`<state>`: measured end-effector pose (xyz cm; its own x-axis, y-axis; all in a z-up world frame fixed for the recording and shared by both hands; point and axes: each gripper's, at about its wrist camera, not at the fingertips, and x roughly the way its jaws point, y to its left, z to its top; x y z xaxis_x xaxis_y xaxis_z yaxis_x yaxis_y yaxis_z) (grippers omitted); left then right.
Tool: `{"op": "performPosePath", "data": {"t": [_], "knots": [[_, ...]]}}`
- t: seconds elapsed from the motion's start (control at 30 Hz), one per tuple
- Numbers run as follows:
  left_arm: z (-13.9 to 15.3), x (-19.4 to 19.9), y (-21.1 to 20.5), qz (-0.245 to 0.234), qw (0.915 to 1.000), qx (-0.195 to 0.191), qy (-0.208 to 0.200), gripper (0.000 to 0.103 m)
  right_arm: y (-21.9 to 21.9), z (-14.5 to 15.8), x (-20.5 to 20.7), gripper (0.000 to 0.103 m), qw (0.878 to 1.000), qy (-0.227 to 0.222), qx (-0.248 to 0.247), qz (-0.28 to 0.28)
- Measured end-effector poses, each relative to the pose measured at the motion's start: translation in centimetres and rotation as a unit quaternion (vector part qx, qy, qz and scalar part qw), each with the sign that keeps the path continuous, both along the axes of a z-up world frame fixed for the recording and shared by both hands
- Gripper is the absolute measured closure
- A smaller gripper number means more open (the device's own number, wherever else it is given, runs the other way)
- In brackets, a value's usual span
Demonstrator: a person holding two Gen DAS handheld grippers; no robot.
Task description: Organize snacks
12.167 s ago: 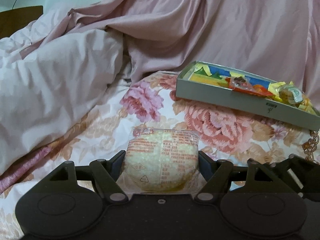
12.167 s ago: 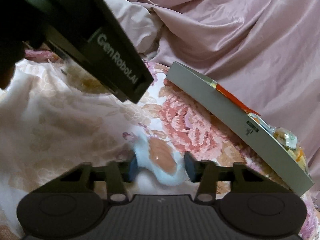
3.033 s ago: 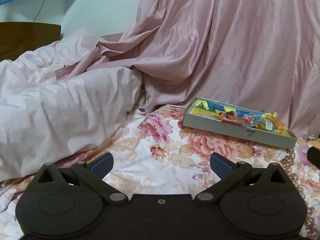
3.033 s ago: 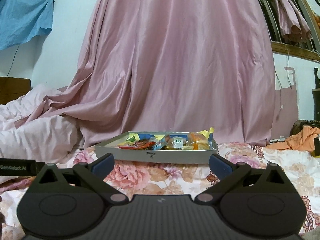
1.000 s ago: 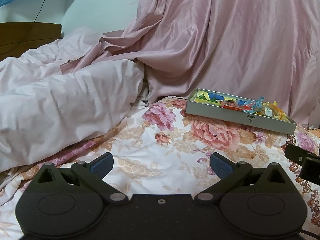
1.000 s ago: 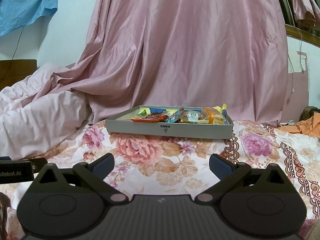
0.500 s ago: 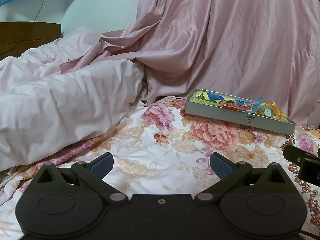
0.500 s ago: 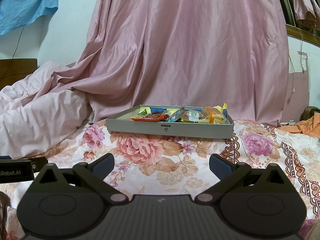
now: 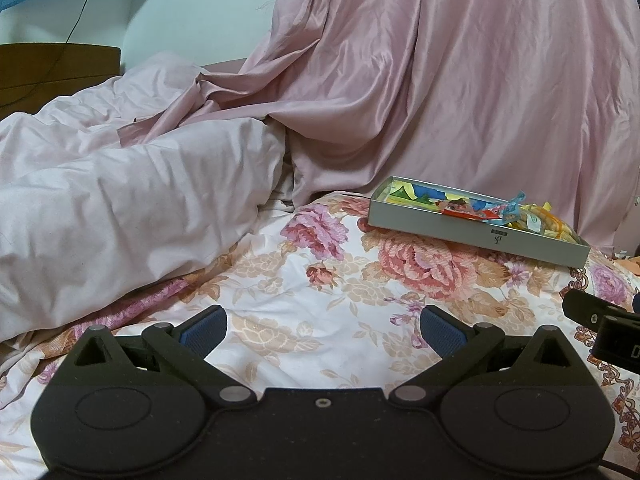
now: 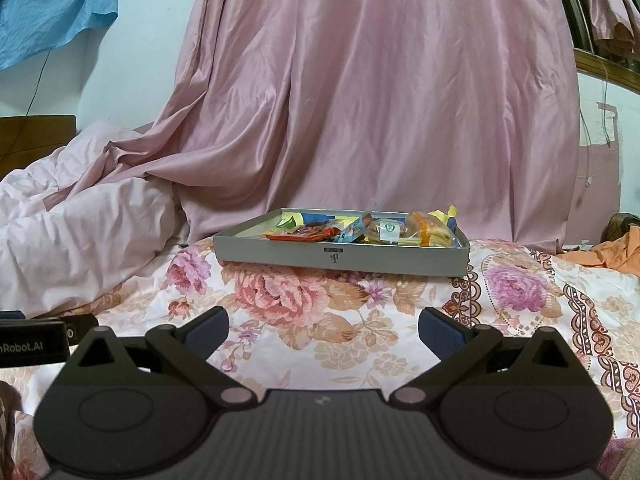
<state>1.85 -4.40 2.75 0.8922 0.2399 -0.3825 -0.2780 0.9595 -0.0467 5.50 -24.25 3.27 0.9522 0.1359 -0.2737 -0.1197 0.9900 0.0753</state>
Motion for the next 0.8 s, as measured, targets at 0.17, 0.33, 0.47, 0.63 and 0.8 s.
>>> {"op": "performPosePath", "data": {"t": [0.17,0.33,0.47,0.63,0.8], "knots": [[0.19,0.16,-0.47,-0.002,0.9999,0.006,0.013,0.001,-0.02,0.02,-0.01,0.0,1.0,0.0,-0.001,0.0],[0.28,0.17,-0.78,0.002,0.9997,0.015,0.017,0.001,0.02,0.01,0.0,0.0,1.0,0.001,-0.001,0.001],[0.33,0.17,-0.78,0.011,0.9994,0.026,0.021,0.001,0.1,-0.08,-0.14,0.0,1.0,0.001,-0.001,0.001],[0.35,0.21,-0.68,0.01,0.9993,0.027,0.023,0.001,0.13,-0.14,-0.19,0.0,1.0,0.001,-0.001,0.002],[0.34,0.21,-0.78,0.012,0.9993,0.027,0.023,0.001,0.23,-0.17,-0.26,0.0,1.0,0.002,-0.002,0.001]]}}
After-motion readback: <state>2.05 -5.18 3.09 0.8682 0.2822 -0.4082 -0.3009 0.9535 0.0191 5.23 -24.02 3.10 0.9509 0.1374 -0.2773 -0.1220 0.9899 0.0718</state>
